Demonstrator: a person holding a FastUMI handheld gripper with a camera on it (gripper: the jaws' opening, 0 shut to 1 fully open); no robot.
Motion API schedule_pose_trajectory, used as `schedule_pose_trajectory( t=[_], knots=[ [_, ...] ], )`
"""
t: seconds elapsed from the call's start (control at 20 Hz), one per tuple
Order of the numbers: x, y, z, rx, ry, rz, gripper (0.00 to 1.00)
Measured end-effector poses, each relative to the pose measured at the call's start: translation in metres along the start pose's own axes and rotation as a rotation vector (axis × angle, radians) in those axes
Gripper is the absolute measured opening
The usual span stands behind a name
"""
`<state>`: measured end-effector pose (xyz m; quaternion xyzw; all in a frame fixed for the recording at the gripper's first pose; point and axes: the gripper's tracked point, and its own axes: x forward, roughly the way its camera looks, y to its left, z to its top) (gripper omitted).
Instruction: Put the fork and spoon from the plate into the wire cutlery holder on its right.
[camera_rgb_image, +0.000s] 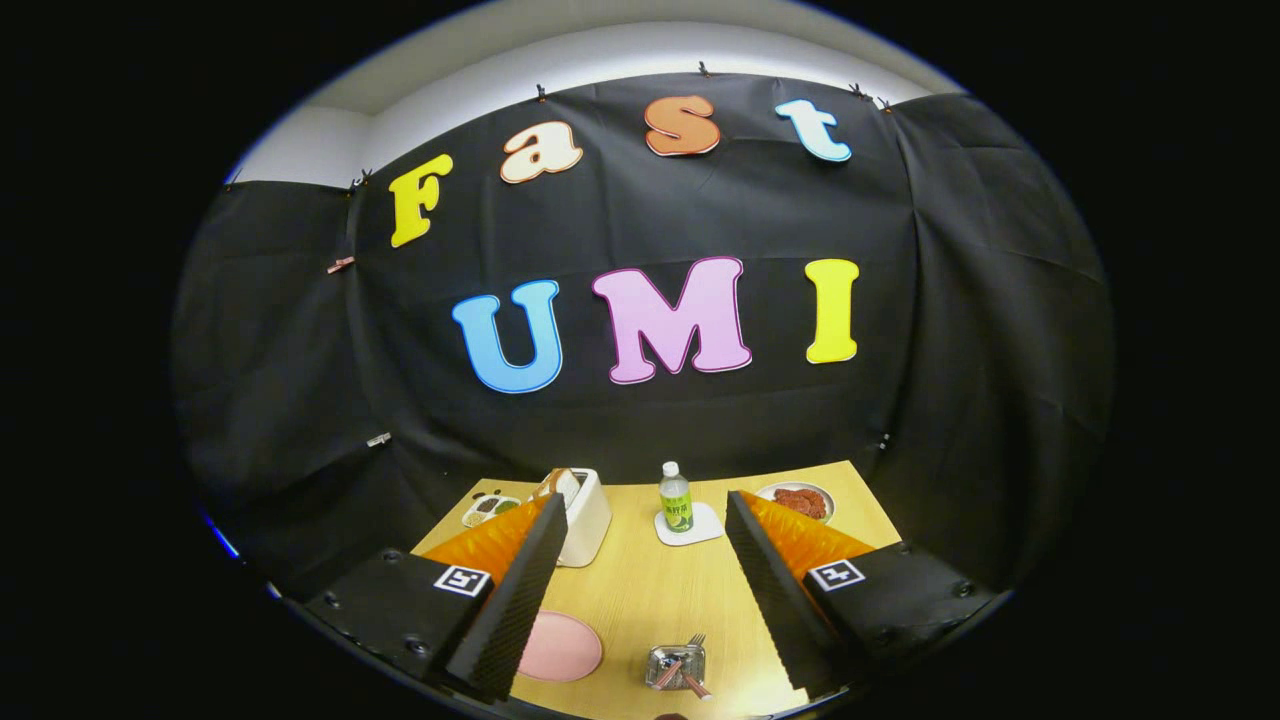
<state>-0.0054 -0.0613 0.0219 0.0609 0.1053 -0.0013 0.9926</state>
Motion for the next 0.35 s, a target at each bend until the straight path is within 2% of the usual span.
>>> schedule_pose_trajectory(
  t=[0.35],
  knots=[
    [-0.004, -0.005, 0.012, -0.059, -0.032, -0.035, 0.99]
  ],
)
